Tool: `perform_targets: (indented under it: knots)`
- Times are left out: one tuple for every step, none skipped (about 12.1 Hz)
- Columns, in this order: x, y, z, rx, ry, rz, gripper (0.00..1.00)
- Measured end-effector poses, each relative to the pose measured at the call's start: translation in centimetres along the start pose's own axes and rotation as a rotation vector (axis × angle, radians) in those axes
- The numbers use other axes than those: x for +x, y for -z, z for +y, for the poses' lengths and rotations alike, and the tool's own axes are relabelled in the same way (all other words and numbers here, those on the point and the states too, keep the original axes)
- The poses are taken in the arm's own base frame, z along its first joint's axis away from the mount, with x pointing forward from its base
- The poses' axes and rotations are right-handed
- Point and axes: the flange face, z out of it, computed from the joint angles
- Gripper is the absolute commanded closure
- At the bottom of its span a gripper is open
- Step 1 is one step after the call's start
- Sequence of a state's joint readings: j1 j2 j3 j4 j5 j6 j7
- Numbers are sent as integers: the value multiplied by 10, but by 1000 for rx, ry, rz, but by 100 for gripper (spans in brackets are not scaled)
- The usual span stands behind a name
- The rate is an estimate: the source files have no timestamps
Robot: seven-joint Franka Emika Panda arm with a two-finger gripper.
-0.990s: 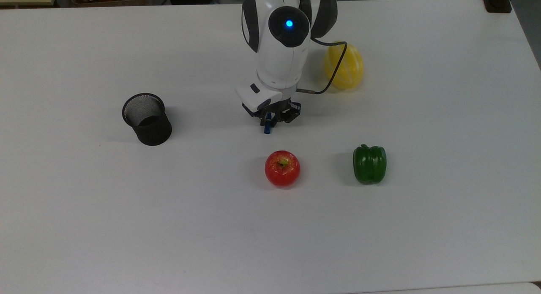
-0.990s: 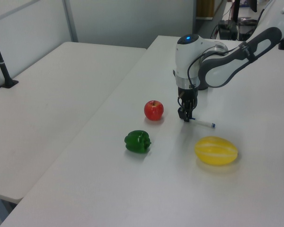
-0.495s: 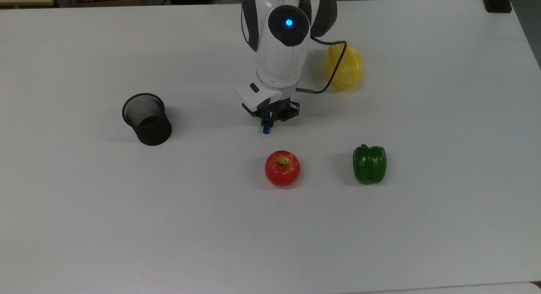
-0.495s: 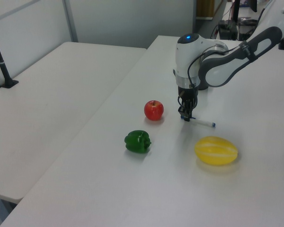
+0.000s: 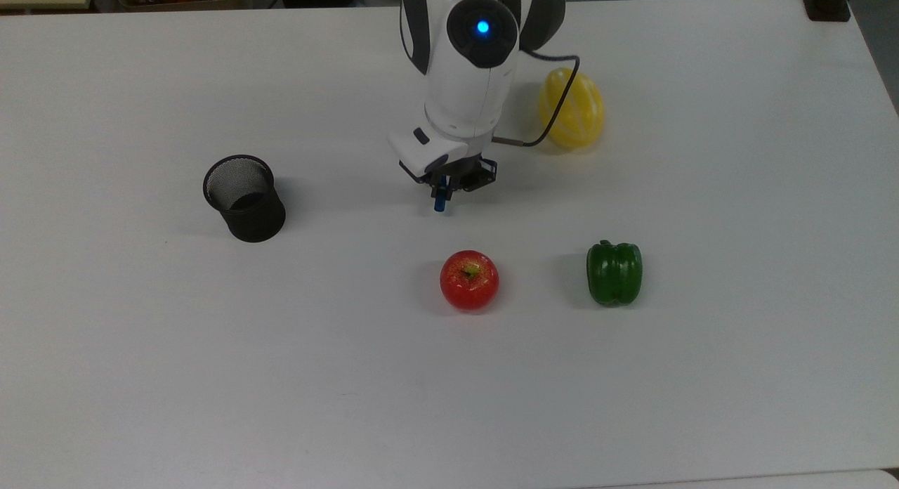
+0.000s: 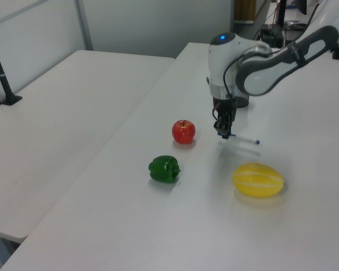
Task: Place marker
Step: 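Lift the marker and carry it toward the black mesh cup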
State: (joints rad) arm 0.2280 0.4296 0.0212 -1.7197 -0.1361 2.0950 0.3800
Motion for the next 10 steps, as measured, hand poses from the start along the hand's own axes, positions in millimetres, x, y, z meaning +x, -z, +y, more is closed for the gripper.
perform_targets:
  knots:
    - [1, 24, 4, -6, -6, -4, 88]
    - [0, 52, 9, -8, -15, 1, 88]
    - [-3, 79, 16, -11, -22, 7, 88]
    - [-6, 95, 22, -15, -20, 6, 88]
    - [-11, 118, 31, -22, -11, -1, 88]
    - [-15, 139, 42, -29, -1, -14, 88]
    - [-16, 159, 55, -31, -9, -18, 88]
    - [-14, 177, 70, -28, -19, -8, 88]
    - [-12, 183, 76, -25, -23, -2, 88]
    - [-11, 187, 81, -23, -28, 3, 88]
